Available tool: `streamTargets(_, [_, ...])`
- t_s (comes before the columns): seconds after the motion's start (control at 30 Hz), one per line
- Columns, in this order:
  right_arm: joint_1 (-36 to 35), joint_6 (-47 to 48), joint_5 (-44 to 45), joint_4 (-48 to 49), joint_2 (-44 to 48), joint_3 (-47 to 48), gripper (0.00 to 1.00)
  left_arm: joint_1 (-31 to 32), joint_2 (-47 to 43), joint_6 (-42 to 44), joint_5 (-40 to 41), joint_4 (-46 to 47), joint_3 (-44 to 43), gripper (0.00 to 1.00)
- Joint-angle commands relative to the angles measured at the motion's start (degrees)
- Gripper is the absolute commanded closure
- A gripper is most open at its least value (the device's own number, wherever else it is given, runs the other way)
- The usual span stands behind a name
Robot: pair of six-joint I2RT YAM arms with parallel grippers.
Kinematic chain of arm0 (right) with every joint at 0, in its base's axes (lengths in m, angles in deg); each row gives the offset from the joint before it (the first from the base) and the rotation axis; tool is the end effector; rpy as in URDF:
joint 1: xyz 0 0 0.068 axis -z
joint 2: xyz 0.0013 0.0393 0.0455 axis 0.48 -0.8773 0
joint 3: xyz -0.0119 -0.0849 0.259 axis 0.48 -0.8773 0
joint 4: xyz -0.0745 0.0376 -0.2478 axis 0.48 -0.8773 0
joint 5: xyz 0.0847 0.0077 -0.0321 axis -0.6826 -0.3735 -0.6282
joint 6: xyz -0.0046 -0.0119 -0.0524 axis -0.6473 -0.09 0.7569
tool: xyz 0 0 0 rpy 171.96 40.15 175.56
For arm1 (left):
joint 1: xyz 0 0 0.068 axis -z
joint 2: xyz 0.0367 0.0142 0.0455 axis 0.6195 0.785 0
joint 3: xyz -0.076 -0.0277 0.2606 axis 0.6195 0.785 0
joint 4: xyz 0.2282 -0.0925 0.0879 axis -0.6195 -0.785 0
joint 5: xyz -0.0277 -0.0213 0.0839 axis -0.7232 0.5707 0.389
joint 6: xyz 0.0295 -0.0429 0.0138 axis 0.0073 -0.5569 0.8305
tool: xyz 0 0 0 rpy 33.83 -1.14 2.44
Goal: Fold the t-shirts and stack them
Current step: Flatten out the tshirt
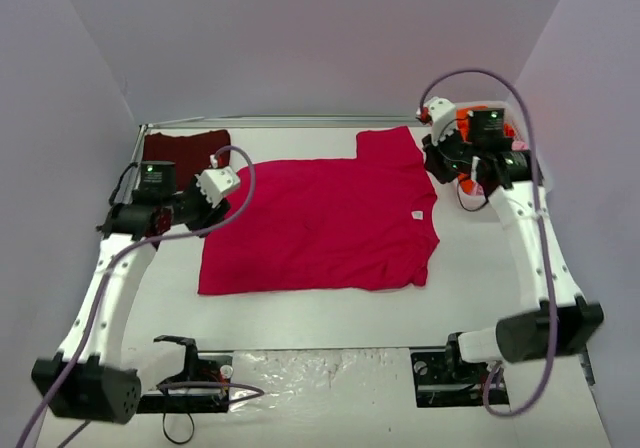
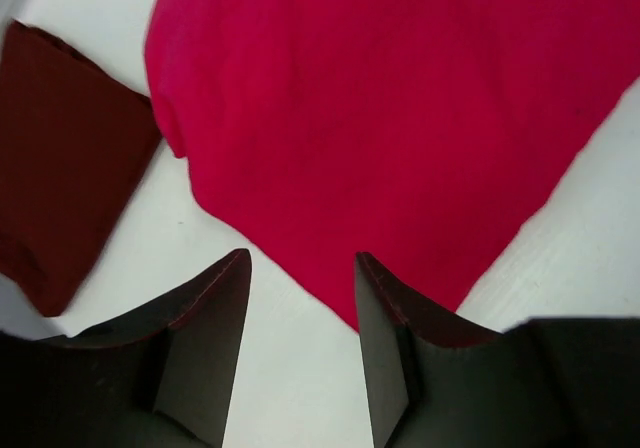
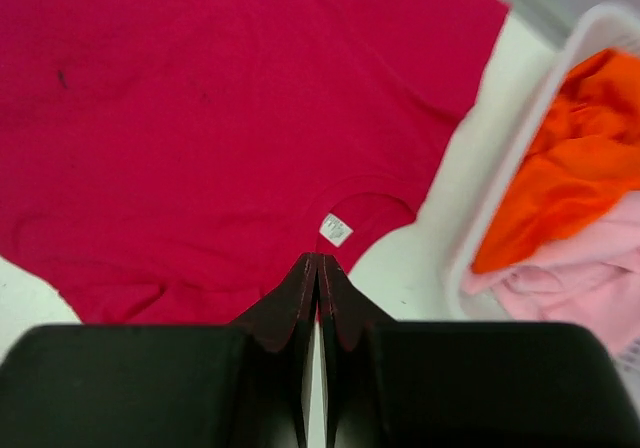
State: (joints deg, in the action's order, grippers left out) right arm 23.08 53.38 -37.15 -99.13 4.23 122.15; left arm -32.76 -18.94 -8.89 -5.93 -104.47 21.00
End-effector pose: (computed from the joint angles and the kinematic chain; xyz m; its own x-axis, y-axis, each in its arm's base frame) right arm 0.2722 0.0411 0.4339 -0.1415 -0.4449 -0.8843 -0.5914 0.7544 -0.2850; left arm 0.2125 -0.0393 0.3594 -0.2071 0.5405 -0.8154 0.7690 0.6052 0.2058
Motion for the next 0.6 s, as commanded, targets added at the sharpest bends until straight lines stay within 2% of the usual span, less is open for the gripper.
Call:
streamTargets(0.0, [-0.2, -0.7, 0.1, 4.3, -13.8, 0.5, 1.0, -0.2, 10.1, -11.6, 2.0, 17.5, 2.6, 0.56])
streamTargets(0.2, [-0.5, -0.9, 4.6, 4.5, -31.2, 9.1, 1.0, 0.0, 20.4, -18.2, 8.7, 30.0, 2.7, 0.56])
streamTargets(0.33, [-0.6, -1.4, 5.9, 4.3, -43.1, 15.4, 1.0, 0.2, 26.3, -19.3, 13.0, 33.0, 1.2, 0.56])
streamTargets(0.57, [-1.5, -1.8, 7.8, 4.6, -54.4, 23.0, 1.0, 0.2, 32.7, -19.8, 16.4, 37.1, -0.9, 0.57])
